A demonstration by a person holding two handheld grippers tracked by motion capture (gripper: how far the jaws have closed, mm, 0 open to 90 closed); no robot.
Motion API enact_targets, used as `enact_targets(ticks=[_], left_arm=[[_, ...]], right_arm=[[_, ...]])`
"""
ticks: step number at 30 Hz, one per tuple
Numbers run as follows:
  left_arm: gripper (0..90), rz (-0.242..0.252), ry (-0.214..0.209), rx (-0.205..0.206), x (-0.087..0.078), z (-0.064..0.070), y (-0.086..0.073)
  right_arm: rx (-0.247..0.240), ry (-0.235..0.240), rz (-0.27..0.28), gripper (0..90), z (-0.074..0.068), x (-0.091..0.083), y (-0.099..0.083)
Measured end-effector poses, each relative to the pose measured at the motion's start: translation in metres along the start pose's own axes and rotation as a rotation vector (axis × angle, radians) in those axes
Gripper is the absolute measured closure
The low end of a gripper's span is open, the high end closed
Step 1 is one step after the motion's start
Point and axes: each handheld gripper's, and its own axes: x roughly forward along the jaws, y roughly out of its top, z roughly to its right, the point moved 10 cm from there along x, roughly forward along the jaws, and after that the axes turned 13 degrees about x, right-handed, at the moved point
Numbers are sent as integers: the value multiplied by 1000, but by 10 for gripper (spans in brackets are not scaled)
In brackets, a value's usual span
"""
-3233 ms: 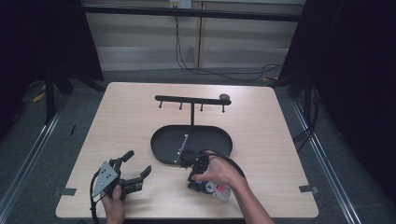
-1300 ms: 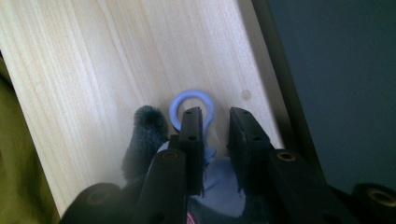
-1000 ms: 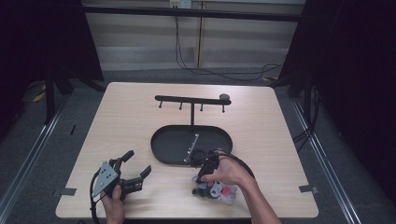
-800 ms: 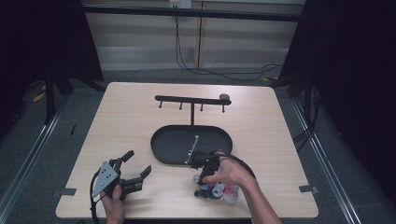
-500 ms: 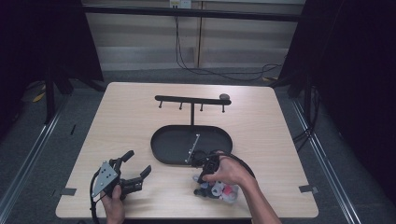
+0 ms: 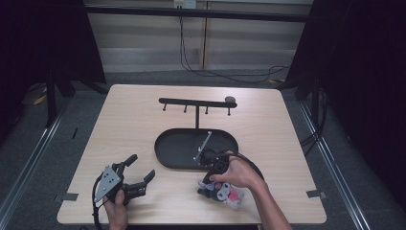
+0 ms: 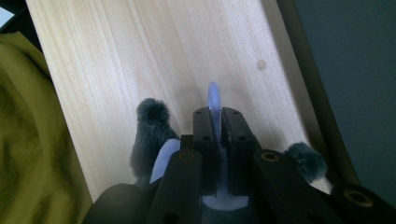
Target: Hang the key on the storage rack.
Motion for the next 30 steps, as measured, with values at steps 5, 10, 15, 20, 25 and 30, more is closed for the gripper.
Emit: enact_targets(ticks=[5,10,15,20,25,30], left_arm=[[154,0,0,0,0,0,0],[154,0,0,0,0,0,0],[155,-1,0,1,0,0,0],[154,-1,0,1,0,0,0],[154,-1,0,1,0,0,0],[155,-1,1,2,0,0,0]], right_arm=[[-2,-4,-9,851,-1,-5,1],[-2,1,11,852,-1,-13,4],[4,-2,23,852,0,-19,4],[5,-1,38,852,0,-28,4],[13,-5,62,852,-1,-38,5],[29,-7,98,853,-1,-48,9]])
